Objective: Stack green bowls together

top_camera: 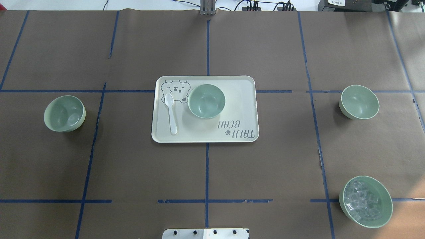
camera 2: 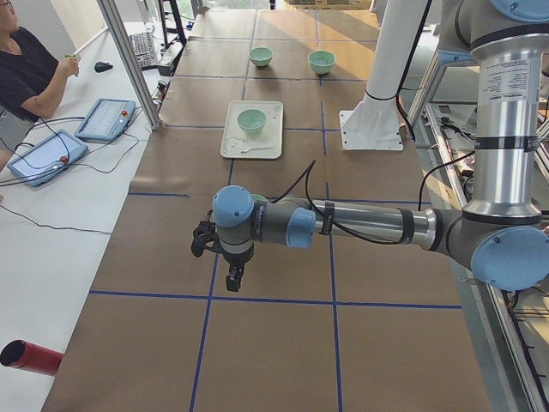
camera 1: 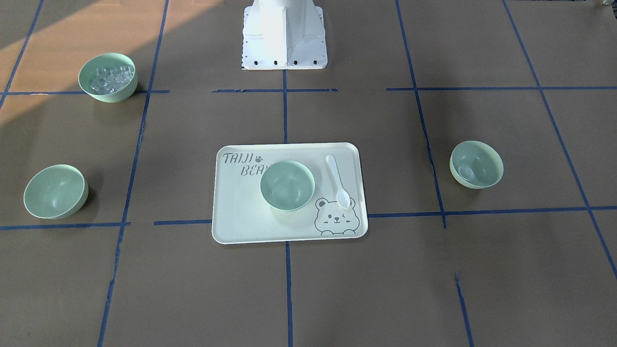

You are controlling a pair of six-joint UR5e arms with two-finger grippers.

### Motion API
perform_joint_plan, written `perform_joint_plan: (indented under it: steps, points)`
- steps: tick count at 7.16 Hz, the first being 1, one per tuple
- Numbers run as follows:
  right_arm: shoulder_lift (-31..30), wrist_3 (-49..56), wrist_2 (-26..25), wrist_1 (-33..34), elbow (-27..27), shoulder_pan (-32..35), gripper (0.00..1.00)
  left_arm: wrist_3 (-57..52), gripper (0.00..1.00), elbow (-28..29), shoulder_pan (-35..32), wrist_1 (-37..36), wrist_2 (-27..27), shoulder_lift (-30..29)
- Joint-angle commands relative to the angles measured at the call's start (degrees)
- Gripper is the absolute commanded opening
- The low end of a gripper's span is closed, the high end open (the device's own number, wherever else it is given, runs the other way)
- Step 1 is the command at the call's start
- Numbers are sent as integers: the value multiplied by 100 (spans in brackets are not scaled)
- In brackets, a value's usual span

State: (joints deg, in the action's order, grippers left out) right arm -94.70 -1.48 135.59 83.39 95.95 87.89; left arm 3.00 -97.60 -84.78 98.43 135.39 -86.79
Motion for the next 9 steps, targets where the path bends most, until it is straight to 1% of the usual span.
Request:
perform_joint_plan:
  steps: [1,2,3,4,6,7,9]
  points:
    - [126,16,20,10,3,-9,100,1694,100,21,818,1243,-13,-5]
    - [318,-2,11,28,3,-26,100,2339,100,39,1136,1658,-30,-5]
    - [599,-124,11,106,-136,-44,100,2833,100,48,1426,1853,-48,-5]
    - [567,-325,124,29,-216,-44,100,3273,100,48,1638,2073,-231,-5]
    - [575,-327,143,11,-217,-166,100,4423,100,56,2392,2626,-976,-14]
    - [575,-327,169,11,-217,-167,100,4742,100,126,2648,2681,-1067,-144]
    - [584,-388,178,19,-234,-210,100,4885,98,415,2825,2707,-1313,-382]
